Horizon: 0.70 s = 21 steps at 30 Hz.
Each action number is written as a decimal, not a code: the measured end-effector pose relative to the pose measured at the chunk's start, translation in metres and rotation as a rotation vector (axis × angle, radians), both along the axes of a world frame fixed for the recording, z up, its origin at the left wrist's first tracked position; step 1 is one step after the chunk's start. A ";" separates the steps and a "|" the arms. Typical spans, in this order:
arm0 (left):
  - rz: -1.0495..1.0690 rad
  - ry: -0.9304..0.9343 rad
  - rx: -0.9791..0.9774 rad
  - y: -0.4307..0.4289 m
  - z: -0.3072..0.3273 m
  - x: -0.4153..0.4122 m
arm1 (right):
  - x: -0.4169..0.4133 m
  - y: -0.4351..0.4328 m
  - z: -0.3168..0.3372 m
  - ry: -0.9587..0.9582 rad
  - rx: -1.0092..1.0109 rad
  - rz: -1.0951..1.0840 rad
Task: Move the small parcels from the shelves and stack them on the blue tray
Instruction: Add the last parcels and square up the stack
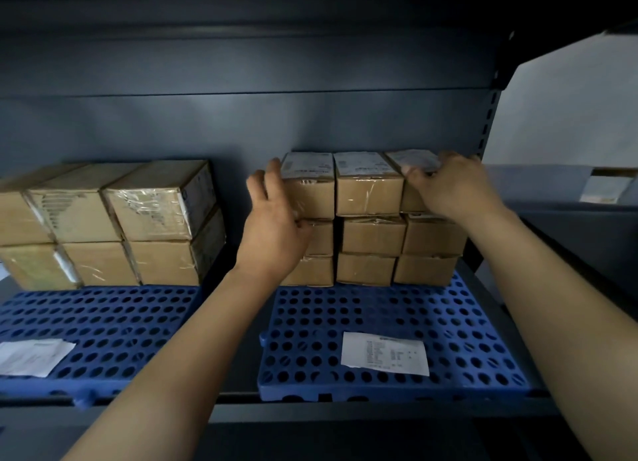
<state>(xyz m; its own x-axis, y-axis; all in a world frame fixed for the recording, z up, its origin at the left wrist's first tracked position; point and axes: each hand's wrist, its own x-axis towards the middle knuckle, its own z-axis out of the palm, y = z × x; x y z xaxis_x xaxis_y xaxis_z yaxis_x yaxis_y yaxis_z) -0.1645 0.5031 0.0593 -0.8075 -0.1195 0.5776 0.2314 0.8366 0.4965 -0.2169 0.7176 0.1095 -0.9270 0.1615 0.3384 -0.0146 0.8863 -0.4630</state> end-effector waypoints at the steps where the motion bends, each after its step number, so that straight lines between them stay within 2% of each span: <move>1: 0.004 -0.023 0.047 -0.002 0.000 -0.001 | -0.001 0.000 0.000 0.010 0.002 0.011; 8: -0.038 -0.155 0.251 -0.007 0.000 -0.003 | -0.006 0.001 -0.002 0.006 -0.033 0.001; 21: -0.052 -0.147 0.249 -0.002 0.005 -0.011 | -0.005 0.005 -0.001 -0.025 -0.095 0.016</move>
<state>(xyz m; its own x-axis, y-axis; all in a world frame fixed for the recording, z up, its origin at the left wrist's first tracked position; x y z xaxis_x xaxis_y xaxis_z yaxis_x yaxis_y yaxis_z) -0.1755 0.5009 0.0641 -0.8892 -0.1991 0.4119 0.1810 0.6737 0.7165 -0.2216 0.7221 0.1085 -0.9377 0.1770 0.2990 -0.0157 0.8381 -0.5452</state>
